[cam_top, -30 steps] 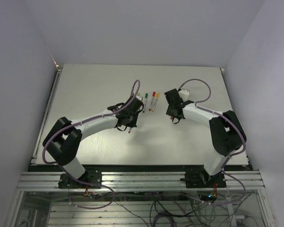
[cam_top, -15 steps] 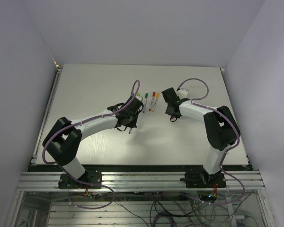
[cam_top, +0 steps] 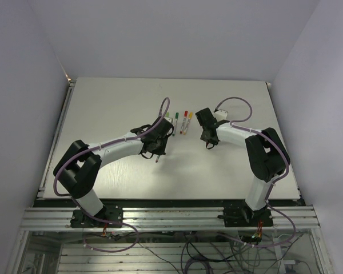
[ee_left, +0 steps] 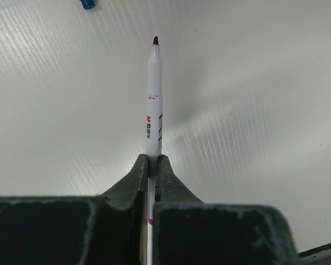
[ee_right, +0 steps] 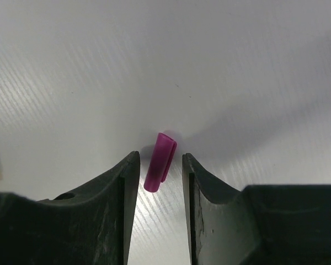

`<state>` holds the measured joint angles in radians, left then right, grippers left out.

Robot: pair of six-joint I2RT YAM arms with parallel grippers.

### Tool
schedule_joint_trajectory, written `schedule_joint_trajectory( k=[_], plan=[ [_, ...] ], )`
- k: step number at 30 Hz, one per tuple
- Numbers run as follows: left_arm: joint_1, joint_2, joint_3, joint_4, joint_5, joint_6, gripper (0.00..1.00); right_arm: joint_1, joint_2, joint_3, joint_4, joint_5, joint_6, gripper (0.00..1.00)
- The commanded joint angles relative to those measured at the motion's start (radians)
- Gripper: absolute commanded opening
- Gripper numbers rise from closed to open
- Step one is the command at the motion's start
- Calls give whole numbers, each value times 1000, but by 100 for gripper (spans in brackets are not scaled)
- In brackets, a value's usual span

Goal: Insert the pens into the pen caps

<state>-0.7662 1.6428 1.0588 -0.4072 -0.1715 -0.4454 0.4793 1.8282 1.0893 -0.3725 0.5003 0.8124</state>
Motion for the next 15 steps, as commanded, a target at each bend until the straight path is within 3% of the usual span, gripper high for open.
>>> schedule_joint_trajectory(
  k=[1, 11, 15],
  plan=[
    [9, 8, 18, 26, 21, -9, 7, 0, 21, -25, -8, -6, 27, 36],
    [9, 12, 12, 30, 24, -1, 7, -31, 56, -51, 3, -43, 46, 31],
    [10, 8, 8, 30, 21, -1, 7, -39, 51, -62, 5, -51, 45, 25]
  ],
)
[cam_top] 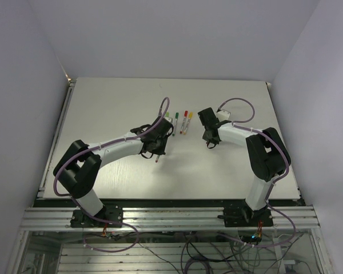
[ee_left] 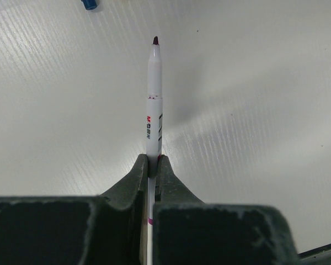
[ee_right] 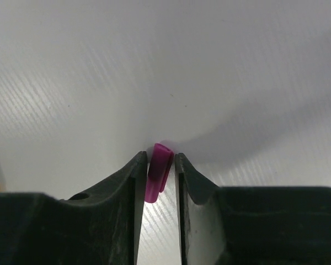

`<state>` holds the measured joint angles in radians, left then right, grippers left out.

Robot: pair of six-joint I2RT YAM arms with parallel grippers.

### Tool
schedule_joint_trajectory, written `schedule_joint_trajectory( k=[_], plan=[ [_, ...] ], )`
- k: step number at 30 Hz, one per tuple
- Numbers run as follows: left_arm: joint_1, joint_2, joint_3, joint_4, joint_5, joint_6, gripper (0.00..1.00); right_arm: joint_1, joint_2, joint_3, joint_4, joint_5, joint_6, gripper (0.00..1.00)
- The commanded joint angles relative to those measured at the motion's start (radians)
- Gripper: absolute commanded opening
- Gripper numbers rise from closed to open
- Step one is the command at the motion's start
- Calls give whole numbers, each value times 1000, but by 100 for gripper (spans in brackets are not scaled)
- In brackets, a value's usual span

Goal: Insert the pens into the pen caps

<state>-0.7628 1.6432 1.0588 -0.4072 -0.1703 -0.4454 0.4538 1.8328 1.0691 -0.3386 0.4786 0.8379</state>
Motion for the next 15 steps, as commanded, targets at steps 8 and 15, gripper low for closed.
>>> schedule_joint_trajectory(
  k=[8, 15],
  plan=[
    [11, 7, 7, 45, 23, 3, 7, -14, 54, -42, -39, -66, -18, 0],
    [13, 7, 38, 92, 84, 48, 7, -22, -47, -12, 21, -78, -111, 0]
  ],
)
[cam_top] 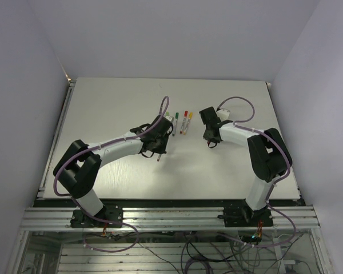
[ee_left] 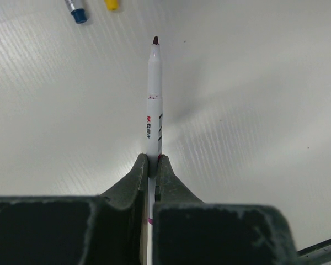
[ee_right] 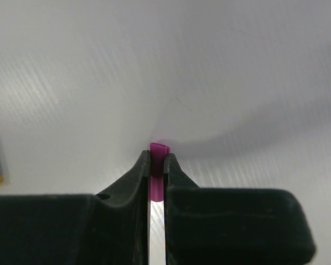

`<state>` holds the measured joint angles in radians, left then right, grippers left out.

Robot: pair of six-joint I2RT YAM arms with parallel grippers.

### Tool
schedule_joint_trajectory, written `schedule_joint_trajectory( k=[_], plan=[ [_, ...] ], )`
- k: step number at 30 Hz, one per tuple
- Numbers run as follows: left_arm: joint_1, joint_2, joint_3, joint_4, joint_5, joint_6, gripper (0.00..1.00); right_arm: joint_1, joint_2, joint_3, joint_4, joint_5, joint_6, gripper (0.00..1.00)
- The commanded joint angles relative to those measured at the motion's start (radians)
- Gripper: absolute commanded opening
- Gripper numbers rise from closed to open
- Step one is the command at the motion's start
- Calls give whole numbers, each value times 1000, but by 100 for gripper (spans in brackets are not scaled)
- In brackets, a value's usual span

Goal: Insert the pens into the pen caps

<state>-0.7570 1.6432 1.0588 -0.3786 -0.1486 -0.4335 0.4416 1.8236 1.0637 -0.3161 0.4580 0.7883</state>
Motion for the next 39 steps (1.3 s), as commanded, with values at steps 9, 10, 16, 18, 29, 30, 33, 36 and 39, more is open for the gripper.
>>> schedule_joint_trajectory(
  k=[9, 10, 16, 18, 29, 30, 33, 36, 39],
  plan=[
    [9, -9, 77, 304, 232, 27, 7, -71, -327, -56, 292, -214, -150, 0],
    [9, -9, 79, 337, 249, 17, 7, -78, -359, -83, 323, -235, -150, 0],
    [7, -13, 67, 563, 374, -57, 7, -100, -538, -214, 569, -371, -124, 0],
    [7, -13, 58, 642, 412, -94, 7, -101, -590, -251, 636, -404, -109, 0],
    [-34, -16, 72, 730, 502, -111, 7, -101, -676, -313, 767, -454, -74, 0],
    [-38, -18, 73, 726, 503, -109, 7, -101, -678, -312, 767, -453, -73, 0],
    [-47, -22, 73, 721, 507, -102, 7, -101, -675, -312, 770, -454, -71, 0],
    [-53, -26, 72, 718, 504, -99, 7, -101, -673, -316, 779, -461, -65, 0],
    [-54, -35, 67, 717, 493, -99, 7, -100, -674, -326, 787, -467, -61, 0]
  ],
)
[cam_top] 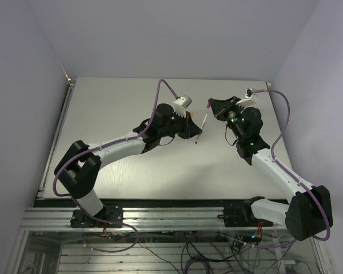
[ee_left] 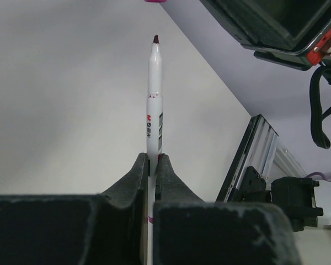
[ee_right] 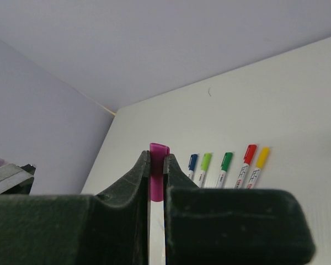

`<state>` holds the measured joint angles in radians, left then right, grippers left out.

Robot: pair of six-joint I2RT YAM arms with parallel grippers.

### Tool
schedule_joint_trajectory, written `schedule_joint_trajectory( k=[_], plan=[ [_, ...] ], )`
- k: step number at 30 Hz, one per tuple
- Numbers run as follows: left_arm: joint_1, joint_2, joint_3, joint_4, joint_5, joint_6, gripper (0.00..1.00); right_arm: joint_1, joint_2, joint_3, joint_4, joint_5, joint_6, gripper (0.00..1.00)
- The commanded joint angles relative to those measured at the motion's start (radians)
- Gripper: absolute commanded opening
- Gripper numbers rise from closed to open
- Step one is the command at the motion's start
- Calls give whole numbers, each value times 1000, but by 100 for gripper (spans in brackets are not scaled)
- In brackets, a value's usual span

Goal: Insert the pens into the pen caps

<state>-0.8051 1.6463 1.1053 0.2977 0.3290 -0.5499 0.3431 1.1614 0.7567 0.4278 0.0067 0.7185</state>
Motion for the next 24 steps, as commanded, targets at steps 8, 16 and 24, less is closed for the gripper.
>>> schedule_joint_trajectory(
  k=[8, 16, 24],
  plan=[
    [-6, -48, 8, 44, -13, 11, 7, -2, -33, -35, 32, -17, 10, 0],
    [-6, -37, 11, 55, -20, -1, 7, 0, -41, -37, 27, -22, 7, 0],
    [-6, -27, 15, 69, -26, -12, 7, -2, -40, -46, 23, -31, 9, 0]
  ],
)
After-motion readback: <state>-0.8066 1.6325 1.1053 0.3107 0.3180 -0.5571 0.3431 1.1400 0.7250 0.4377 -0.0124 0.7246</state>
